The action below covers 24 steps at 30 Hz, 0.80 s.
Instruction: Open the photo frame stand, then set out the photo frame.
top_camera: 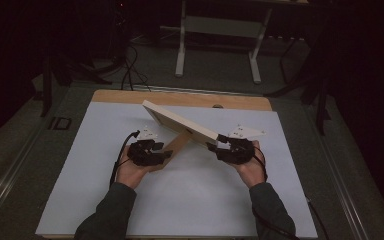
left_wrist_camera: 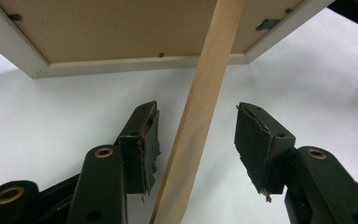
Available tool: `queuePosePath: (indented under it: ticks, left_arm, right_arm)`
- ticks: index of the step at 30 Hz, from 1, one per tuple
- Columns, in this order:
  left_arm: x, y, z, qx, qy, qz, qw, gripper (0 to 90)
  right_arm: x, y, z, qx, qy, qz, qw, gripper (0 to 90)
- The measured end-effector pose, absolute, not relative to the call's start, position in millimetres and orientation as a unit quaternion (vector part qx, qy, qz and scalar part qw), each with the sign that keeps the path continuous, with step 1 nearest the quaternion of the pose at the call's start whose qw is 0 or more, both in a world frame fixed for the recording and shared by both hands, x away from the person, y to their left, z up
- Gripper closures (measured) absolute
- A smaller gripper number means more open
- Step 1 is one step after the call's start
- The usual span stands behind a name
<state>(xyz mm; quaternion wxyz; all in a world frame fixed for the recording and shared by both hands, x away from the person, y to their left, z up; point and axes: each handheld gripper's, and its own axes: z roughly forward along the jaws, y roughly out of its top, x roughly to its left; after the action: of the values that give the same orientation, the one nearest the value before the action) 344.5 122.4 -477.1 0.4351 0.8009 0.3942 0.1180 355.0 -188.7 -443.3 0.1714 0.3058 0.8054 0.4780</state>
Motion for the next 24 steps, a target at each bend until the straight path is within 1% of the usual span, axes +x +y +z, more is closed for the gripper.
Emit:
queuePosePath:
  ticks: [12, 24]
  left_arm:
    - [346.2, 129.4, -467.8, 0.784, 0.407, 0.126, 0.451, 51.7]
    - [350.6, 129.6, -457.6, 0.774, 0.414, 0.129, 0.461, 51.9]
  right_arm:
    - [354.9, -191.0, -448.4, 0.311, 0.807, 0.47, 0.175, 47.3]
    - [352.4, -200.5, -453.0, 0.315, 0.806, 0.473, 0.169, 48.5]
